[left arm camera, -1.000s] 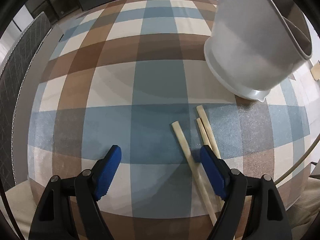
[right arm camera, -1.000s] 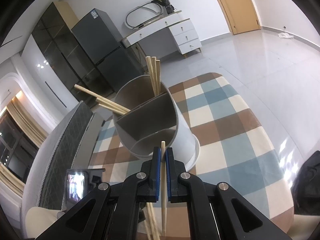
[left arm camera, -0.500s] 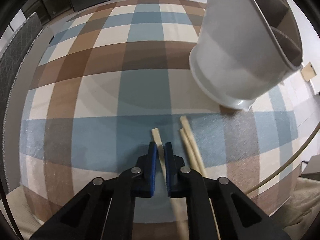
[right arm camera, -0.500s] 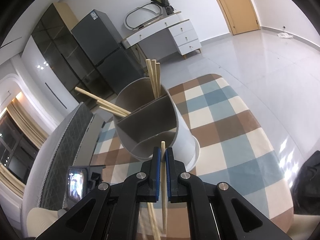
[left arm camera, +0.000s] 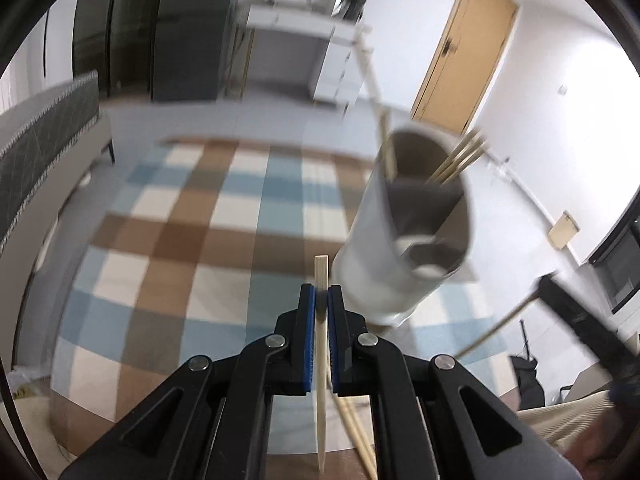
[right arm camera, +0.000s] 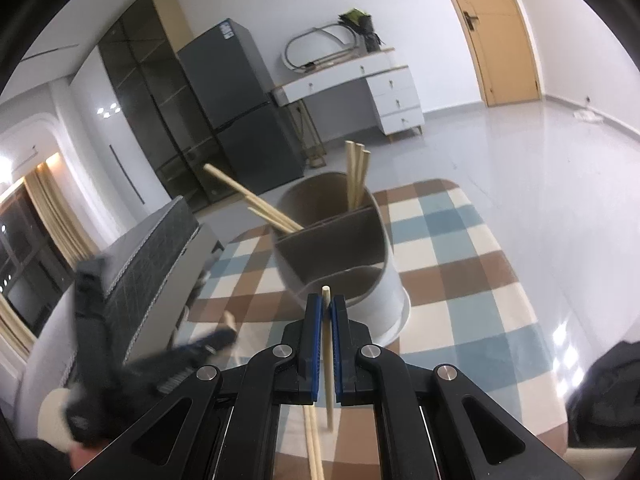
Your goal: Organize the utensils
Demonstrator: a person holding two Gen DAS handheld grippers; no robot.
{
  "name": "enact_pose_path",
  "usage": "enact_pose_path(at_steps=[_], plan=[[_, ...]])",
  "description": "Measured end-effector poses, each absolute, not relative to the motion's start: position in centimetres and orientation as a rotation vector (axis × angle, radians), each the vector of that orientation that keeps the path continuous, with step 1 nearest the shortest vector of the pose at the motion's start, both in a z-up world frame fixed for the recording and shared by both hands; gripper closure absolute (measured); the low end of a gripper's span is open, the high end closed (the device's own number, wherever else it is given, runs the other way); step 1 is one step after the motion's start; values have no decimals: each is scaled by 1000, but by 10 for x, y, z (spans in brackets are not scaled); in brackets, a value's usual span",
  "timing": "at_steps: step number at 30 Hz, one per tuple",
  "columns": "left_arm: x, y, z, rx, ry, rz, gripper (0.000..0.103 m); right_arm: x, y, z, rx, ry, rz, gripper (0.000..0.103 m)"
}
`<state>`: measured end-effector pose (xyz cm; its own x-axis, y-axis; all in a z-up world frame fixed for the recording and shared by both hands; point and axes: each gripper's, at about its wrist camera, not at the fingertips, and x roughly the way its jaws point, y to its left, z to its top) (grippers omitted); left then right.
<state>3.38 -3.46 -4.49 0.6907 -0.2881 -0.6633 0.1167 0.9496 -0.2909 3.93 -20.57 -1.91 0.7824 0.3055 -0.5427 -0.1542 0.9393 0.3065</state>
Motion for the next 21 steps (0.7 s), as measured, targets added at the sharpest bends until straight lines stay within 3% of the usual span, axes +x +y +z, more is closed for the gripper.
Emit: enact_pose_path(at_steps=[21], plan=[[15, -26, -10, -188, 725, -270, 103, 18, -195, -11, 199, 582, 257, 99]])
